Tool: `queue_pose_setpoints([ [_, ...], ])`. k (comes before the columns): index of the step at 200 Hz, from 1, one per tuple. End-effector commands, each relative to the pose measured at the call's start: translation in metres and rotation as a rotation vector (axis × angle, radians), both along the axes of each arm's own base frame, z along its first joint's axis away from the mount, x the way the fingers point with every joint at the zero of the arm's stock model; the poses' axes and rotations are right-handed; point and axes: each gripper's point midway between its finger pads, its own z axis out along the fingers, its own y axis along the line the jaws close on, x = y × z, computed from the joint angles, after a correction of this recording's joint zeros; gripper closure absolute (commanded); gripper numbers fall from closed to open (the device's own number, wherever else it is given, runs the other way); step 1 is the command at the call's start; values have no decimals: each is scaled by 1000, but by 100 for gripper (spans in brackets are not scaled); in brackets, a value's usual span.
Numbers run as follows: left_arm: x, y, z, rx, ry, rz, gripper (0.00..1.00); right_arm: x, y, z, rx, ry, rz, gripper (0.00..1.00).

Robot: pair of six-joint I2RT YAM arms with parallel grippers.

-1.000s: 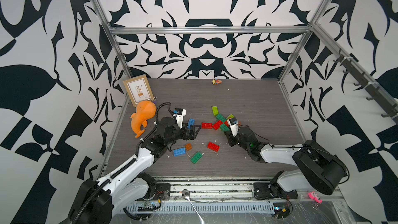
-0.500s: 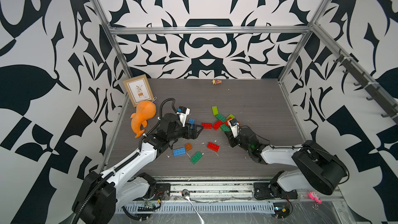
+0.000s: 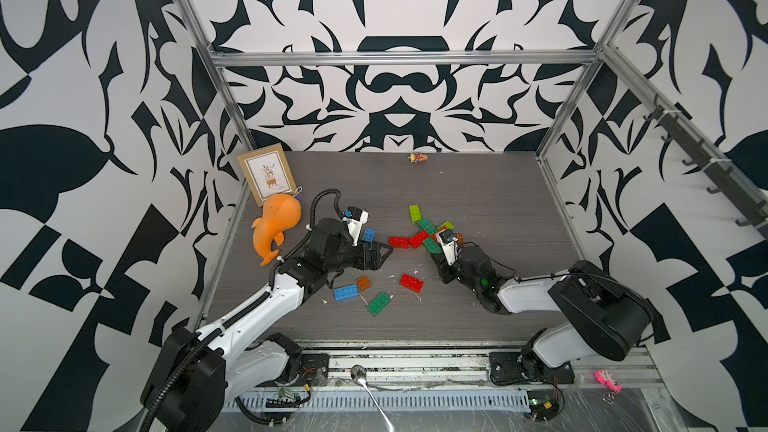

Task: Assemble a small pinwheel with lego
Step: Assemble the lego brick with the lego brick.

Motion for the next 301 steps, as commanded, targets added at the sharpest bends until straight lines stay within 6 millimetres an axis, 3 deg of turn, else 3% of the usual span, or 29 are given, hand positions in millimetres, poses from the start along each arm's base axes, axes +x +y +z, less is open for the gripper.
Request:
queue_pose_setpoints([
  [1,3,-3,12,-10,-10,-13,11,5,3,2,14,-1,-18,100],
  [29,3,-4,9,15,4,-28,14,1,3,-3,8,24,-22,100],
  [81,-12,-39,-3,28,88,-202,52,0,2,-1,-17,36,-20,100],
  [85,-12,-44,-13,43,118,-217,55,0,2,-2,-22,40,-18,100],
  [101,-18,-62,-22,62,141,-271,63,1,2,0,-35,44,-18,100],
  [133,-17,-92,-32,94,153,-315,68,1,3,5,-41,51,-17,100],
  [199,22,-134,-57,111,202,-271,89,3,7,1,-48,71,-5,100],
  [301,59,-160,-82,138,208,-233,96,2,7,2,-69,79,5,100],
])
